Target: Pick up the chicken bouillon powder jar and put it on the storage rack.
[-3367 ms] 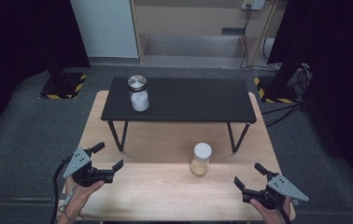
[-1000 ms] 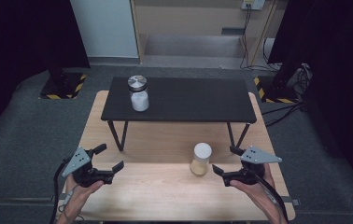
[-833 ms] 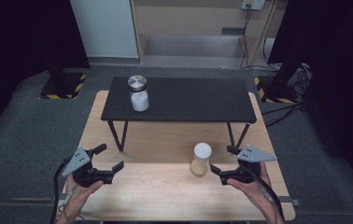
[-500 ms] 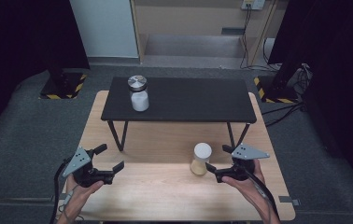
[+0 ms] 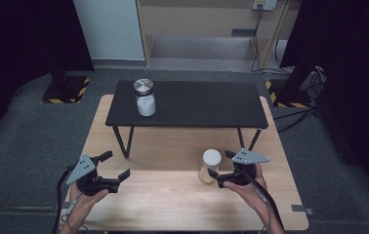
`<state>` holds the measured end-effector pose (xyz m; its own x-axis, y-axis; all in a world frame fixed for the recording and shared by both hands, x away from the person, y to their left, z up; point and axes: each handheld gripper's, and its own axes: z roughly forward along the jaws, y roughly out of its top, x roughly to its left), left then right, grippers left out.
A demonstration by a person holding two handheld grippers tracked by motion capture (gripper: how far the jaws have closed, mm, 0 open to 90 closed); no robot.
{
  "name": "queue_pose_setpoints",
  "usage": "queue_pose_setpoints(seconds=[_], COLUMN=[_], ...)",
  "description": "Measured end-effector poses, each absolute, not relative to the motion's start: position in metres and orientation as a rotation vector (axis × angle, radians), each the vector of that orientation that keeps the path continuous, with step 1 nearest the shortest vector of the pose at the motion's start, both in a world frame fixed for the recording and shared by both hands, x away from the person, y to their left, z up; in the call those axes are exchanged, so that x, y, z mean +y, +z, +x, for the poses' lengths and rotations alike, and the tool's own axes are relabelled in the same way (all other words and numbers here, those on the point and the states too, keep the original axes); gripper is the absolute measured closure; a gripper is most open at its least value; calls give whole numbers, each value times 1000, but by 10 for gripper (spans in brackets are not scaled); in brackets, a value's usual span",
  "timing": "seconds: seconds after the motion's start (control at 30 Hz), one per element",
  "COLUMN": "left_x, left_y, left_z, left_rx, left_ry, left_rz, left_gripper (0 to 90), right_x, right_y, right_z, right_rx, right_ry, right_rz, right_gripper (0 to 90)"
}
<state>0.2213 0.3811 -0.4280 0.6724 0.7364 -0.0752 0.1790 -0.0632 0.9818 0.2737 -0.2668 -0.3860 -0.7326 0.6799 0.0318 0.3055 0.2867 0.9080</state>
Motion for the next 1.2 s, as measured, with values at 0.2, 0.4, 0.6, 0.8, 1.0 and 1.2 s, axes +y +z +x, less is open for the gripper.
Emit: queue_pose_setpoints(seconds=[0.2,0.4,0.6,0.8,1.0,1.2], left_x=[381,381,381,381,381,381], left_y=[-428,-428,-428,-428,-428,-428], left_z=[222,222,221,222,222,222], left_rx=[764,763,763,763,764,764], left_ry=[537,536,539,537,537,536], left_rz=[1606,1609,1608,1610,1611,1611], left_gripper=[6,5,6,6,6,6], right_x=[-258,-253,-248,-249,-251,-249], right_y=[-391,-395,-398,-403,-406,-403], right_z=[281,286,289,290,290,290], right_rx=[2204,2202,2200,2208,2198,2201], right_ry=[1418,1422,1419,1406,1428,1413], right_rz=[906,901,880,860,862,867], right_gripper=[85,113,194,330,333,334])
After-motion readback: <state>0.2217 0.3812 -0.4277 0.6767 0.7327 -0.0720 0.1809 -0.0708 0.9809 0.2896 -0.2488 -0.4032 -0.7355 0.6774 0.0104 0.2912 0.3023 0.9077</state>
